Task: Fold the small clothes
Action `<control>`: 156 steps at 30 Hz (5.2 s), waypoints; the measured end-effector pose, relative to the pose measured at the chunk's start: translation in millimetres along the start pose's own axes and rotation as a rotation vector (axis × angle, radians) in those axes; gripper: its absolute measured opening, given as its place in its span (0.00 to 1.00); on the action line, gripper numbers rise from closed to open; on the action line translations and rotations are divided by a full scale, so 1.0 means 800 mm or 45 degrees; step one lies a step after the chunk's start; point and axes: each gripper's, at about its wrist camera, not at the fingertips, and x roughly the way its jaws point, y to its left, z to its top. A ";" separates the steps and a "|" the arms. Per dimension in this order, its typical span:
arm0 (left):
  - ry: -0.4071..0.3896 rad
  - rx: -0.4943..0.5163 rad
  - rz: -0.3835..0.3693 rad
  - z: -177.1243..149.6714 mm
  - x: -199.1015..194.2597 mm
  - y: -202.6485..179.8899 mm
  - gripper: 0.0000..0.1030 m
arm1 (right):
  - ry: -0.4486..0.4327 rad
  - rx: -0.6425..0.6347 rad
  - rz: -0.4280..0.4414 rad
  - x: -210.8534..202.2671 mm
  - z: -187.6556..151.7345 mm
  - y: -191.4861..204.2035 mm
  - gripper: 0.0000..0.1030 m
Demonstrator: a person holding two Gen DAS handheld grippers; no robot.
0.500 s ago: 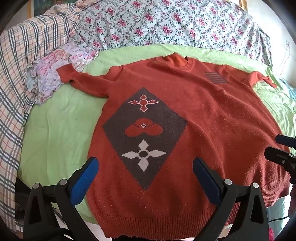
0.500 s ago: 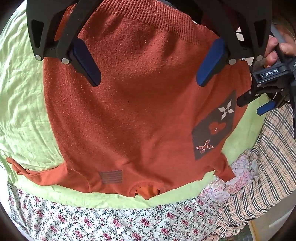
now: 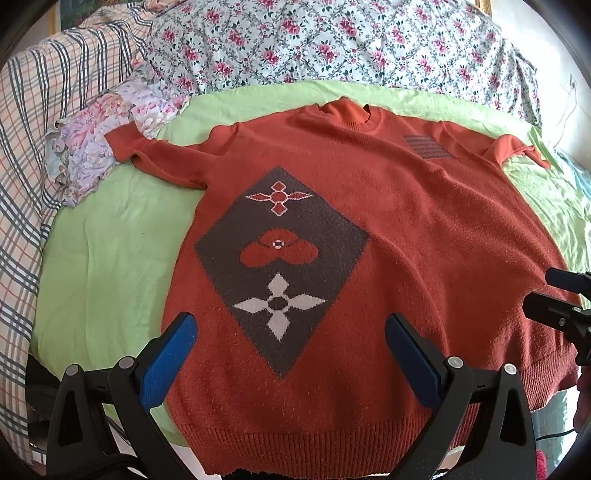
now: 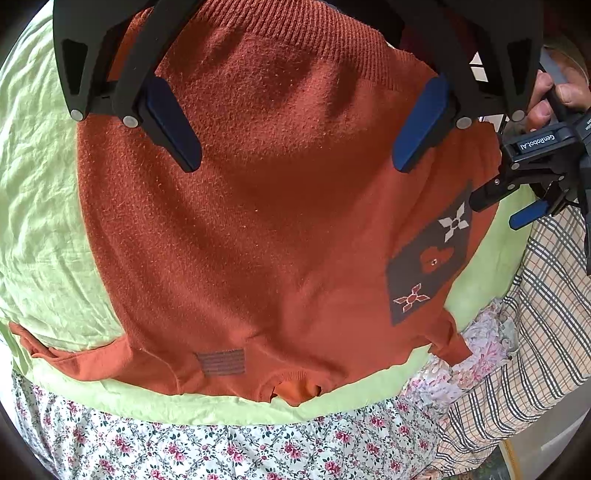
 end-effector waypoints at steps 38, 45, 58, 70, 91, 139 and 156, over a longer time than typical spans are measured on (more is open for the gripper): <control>0.024 0.026 -0.016 0.010 0.020 -0.007 0.99 | -0.042 0.020 -0.034 -0.018 0.000 -0.002 1.00; 0.015 0.006 -0.013 0.016 0.023 -0.004 0.99 | -0.048 0.062 0.005 -0.020 0.003 -0.007 1.00; 0.022 0.029 -0.032 0.044 0.035 -0.016 0.99 | -0.088 0.193 0.053 -0.025 0.014 -0.047 0.83; 0.037 0.034 -0.003 0.079 0.053 -0.018 0.99 | -0.215 0.600 -0.062 -0.055 0.068 -0.235 0.66; 0.214 0.046 0.020 0.125 0.160 -0.036 0.99 | -0.322 1.010 -0.422 0.006 0.243 -0.562 0.47; 0.175 -0.468 -0.625 0.196 0.199 0.064 0.99 | 0.140 0.271 0.661 0.182 0.210 -0.002 0.34; 0.161 -0.458 -0.487 0.182 0.237 0.095 0.59 | -0.051 0.450 0.478 0.118 0.175 -0.091 0.34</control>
